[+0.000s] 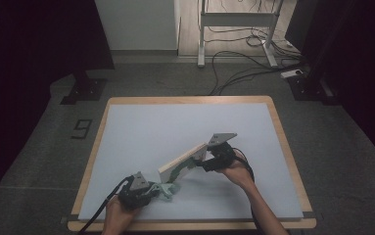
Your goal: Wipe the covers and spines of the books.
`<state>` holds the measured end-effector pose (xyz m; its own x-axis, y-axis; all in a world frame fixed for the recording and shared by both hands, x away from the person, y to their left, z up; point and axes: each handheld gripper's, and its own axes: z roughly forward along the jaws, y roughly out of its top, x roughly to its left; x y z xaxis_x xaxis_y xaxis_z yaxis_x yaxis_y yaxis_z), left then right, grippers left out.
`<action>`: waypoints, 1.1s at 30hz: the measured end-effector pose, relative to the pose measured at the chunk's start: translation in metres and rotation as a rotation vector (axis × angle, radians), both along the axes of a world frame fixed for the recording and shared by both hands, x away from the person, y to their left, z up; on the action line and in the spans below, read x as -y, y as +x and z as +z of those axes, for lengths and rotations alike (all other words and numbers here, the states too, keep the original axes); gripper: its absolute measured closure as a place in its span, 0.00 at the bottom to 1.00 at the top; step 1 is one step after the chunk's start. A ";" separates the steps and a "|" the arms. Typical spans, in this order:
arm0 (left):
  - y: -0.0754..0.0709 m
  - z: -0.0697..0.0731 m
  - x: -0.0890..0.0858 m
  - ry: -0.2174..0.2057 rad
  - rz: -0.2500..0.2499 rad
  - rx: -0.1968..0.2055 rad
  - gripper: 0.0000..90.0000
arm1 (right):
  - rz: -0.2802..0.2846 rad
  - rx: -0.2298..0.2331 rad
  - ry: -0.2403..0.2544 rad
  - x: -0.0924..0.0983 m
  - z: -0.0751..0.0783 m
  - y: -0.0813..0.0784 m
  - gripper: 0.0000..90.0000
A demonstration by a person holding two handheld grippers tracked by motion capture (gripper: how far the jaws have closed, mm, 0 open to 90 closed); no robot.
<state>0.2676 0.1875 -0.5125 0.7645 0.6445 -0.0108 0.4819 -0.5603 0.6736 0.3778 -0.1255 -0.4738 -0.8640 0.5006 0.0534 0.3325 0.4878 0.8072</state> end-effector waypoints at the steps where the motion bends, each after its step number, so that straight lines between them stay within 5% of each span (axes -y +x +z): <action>1: 0.001 -0.001 0.001 -0.007 -0.001 0.002 0.80 | 0.000 0.000 -0.001 0.000 0.000 0.000 0.31; 9: 0.004 0.009 0.003 -0.049 -0.015 0.011 0.80 | 0.004 0.002 -0.004 0.001 -0.001 -0.002 0.32; 26: 0.005 0.054 0.000 -0.028 -0.059 0.080 0.80 | -0.004 0.006 -0.004 0.000 -0.002 -0.002 0.31; 33: 0.004 0.072 -0.001 -0.049 -0.073 0.099 0.80 | -0.002 0.009 -0.004 0.000 -0.002 -0.003 0.31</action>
